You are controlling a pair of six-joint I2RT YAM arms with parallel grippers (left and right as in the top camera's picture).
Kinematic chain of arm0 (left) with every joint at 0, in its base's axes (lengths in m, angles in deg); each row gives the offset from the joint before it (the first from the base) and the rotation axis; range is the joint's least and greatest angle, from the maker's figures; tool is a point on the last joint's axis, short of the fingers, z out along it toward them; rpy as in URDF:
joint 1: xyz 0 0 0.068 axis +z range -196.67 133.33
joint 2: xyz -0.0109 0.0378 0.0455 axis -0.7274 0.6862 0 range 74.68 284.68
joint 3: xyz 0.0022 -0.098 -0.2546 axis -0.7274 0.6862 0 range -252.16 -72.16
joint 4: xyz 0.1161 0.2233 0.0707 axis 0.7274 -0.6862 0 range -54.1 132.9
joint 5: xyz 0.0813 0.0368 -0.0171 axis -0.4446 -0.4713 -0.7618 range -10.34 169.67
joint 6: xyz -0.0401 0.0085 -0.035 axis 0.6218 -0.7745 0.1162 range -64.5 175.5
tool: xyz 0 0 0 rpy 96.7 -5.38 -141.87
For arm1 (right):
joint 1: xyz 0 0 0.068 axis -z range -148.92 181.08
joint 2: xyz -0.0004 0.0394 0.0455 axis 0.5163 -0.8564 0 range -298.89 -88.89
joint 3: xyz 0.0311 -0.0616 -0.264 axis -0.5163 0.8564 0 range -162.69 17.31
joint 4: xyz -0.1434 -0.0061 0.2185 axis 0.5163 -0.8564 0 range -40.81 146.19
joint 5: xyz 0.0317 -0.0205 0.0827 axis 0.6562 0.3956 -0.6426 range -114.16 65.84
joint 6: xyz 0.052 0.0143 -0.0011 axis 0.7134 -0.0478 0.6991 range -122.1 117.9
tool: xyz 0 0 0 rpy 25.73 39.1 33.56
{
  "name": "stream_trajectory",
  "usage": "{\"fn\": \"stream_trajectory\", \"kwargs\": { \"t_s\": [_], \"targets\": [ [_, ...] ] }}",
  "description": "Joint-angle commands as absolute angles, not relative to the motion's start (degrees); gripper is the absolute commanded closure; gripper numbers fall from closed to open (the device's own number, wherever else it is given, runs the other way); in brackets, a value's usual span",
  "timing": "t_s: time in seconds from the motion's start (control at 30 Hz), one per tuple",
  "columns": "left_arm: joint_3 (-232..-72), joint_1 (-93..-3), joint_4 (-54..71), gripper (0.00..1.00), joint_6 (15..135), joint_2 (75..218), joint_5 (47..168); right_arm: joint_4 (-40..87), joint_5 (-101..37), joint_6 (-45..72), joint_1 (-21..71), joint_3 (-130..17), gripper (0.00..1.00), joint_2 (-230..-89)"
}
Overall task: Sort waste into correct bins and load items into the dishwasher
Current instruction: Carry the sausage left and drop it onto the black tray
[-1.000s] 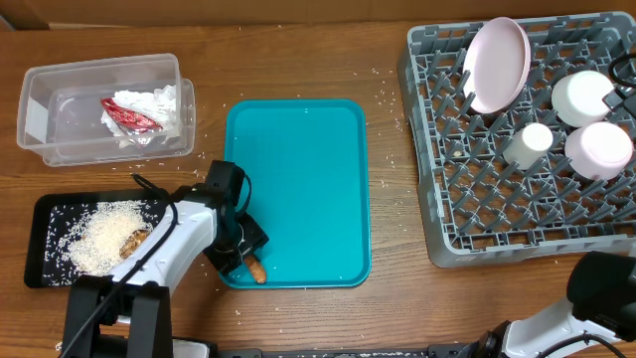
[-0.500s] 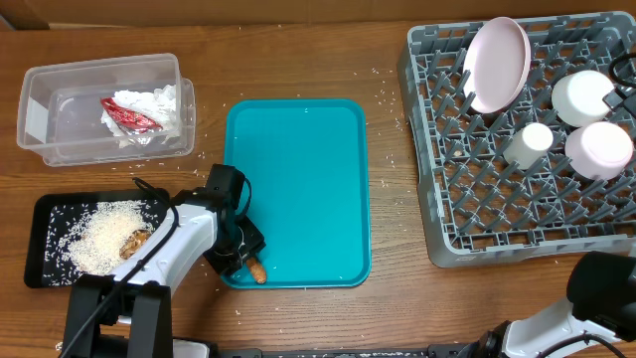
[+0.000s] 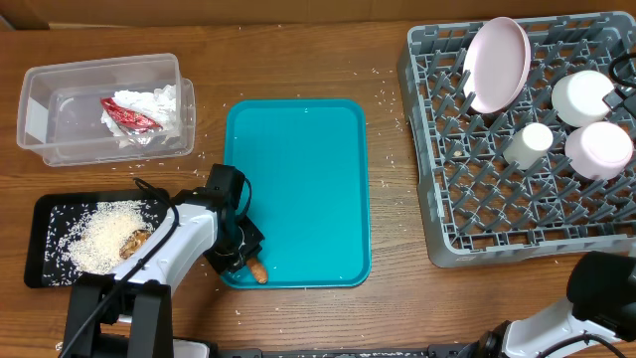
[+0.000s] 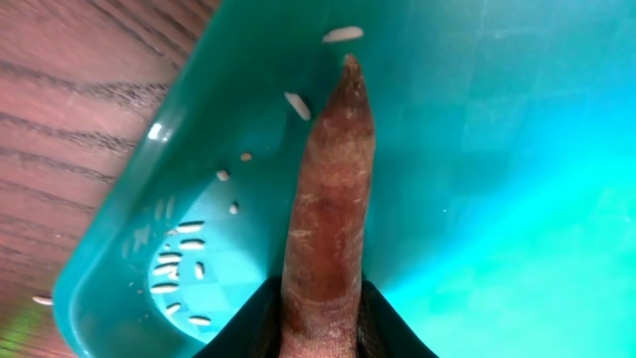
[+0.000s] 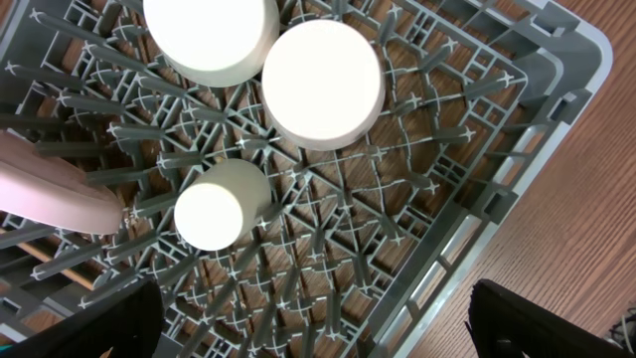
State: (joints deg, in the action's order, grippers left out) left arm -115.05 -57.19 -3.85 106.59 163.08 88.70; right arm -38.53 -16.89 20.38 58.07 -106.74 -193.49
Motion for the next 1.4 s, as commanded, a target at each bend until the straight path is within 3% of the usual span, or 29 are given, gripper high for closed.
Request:
{"fn": "stream_trajectory", "kwargs": {
  "t_s": [0.0, 0.27, 0.53, 0.83, 1.07, 1.37],
  "targets": [
    [-119.0, -57.4, -5.2, 0.75, 106.5, 163.8, 89.8, -38.4, -17.0, 20.7, 58.2, -106.8, 0.0, -193.2],
    [-132.7, -51.4, -13.6, 0.74, 103.0, 163.8, 87.3, -38.4, -17.0, 20.7, 58.2, -106.8, 0.0, -193.2],
    [-143.1, -35.1, -17.8, 0.73, 98.5, 163.8, 86.0, -38.4, -17.0, 20.7, 58.2, -106.8, 0.0, -193.2],
    [-141.9, -18.7, -20.3, 0.71, 98.5, 164.2, 79.9, -38.4, -17.0, 20.7, 58.2, -106.8, 0.0, -193.2],
    [-139.8, -15.5, -18.6, 0.7, 98.5, 167.4, 72.6, -38.4, -17.0, 20.7, 58.2, -106.8, 0.0, -193.2],
    [-140.8, -15.5, -19.4, 0.71, 93.6, 169.3, 78.9, -38.4, -17.0, 20.7, 58.2, -106.8, 0.0, -193.2]
  ]
}}
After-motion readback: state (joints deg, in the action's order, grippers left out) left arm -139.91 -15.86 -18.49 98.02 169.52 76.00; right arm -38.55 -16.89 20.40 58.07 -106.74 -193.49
